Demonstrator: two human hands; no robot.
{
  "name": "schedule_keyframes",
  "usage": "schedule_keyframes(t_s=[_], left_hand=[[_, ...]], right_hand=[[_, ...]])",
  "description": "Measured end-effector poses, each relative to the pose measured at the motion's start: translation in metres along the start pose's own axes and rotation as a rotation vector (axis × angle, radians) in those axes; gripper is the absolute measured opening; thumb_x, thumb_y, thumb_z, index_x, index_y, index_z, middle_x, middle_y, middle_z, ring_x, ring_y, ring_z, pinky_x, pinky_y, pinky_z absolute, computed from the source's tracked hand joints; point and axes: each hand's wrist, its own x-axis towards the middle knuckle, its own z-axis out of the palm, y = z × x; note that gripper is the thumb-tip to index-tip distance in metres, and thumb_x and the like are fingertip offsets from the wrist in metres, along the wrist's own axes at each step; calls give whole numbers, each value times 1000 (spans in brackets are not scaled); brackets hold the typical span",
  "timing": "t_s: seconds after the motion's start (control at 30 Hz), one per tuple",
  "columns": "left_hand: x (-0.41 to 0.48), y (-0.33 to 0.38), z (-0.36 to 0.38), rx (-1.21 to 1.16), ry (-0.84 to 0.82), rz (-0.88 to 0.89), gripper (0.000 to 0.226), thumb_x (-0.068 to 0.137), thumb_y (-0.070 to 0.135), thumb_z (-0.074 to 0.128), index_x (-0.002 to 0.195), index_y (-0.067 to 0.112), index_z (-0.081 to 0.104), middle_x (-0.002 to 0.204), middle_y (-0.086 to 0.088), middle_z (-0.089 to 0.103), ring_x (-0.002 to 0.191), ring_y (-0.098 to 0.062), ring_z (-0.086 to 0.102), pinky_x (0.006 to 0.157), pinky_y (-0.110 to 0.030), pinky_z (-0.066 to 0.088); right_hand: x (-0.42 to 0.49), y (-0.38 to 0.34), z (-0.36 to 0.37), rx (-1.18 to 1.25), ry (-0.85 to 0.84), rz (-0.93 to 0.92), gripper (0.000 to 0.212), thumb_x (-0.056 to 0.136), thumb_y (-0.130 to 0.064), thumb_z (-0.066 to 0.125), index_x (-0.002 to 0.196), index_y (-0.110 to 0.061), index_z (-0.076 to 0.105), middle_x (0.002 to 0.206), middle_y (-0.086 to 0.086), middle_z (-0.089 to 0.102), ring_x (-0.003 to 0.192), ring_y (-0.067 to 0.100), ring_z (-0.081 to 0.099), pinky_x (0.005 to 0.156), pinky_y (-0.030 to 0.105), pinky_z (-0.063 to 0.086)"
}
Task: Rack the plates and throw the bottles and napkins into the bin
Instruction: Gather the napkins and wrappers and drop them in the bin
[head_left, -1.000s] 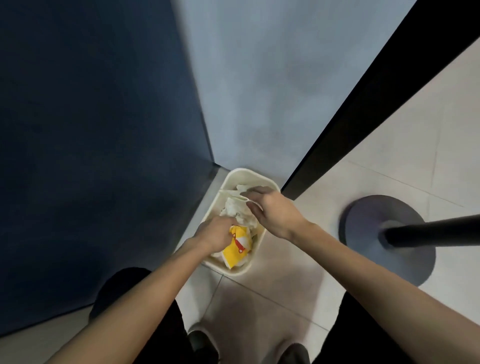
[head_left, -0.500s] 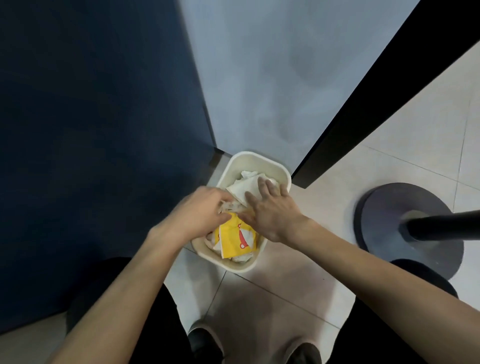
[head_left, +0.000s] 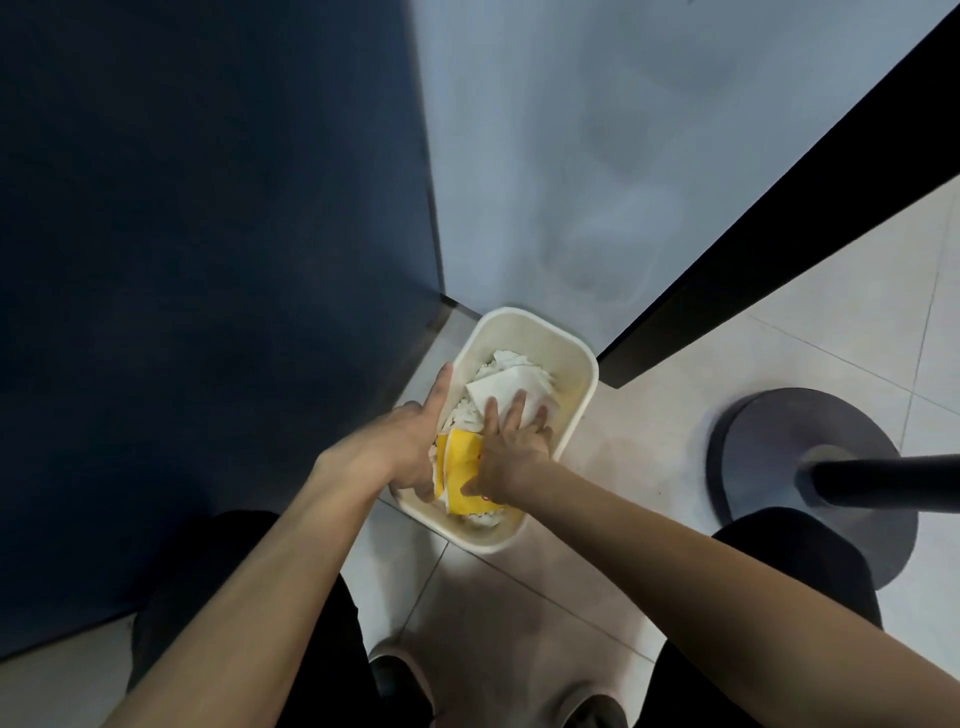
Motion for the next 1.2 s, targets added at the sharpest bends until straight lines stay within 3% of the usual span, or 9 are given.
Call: schedule_keyframes(t_s=[0.33,0.57,0.7,0.87,0.97,1.1,1.2], left_hand=[[3,-3,1,-68,-4,24,141,74,19,84,142,43,-37,148,-6,37,117,-26,53,93,-43,54],[6,-3,2,-117,93,24,132,75,31,84,151,40,-24,153,-7,34,131,-29,45,100,-43,47],[9,-4,1,-114,108,34,130,74,34,84,152,38,-20,152,-6,36,131,-29,46,102,-46,47],[-17,4,-3,-192,313,90,103,85,30,74,158,28,0,158,-2,25,141,-26,34,108,-46,40],[-64,19,-13,-237,417,128,83,90,23,67,156,24,17,157,1,24,142,-22,29,109,-41,38],[-141,38,-35,-331,439,149,68,90,15,65,150,21,35,148,0,42,134,-21,42,109,-39,39],[-211,51,-46,-427,414,151,45,88,9,65,132,17,59,129,-1,60,119,-22,57,102,-35,44]], right_hand=[[21,-18,13,95,-1,76,129,79,-66,65,149,-5,-26,153,33,-28,140,60,-12,117,59,20],[-9,4,-14,-27,71,0,125,77,-77,55,153,-7,-15,157,33,-10,143,56,-1,114,65,9],[-26,18,-21,-4,162,-53,124,77,-78,55,154,-7,-12,159,31,-5,147,49,1,117,61,8],[-64,32,-42,49,281,-129,98,92,-66,42,155,-7,-4,160,25,8,150,39,5,119,56,1],[-110,39,-61,165,305,-173,80,99,-53,37,155,-9,2,157,21,20,148,37,13,118,57,6],[-193,45,-97,240,309,-233,58,101,-39,40,150,-12,25,143,14,40,136,35,34,113,51,22],[-269,49,-129,347,295,-335,42,97,-24,48,139,-15,49,133,9,52,123,33,48,105,41,36]])
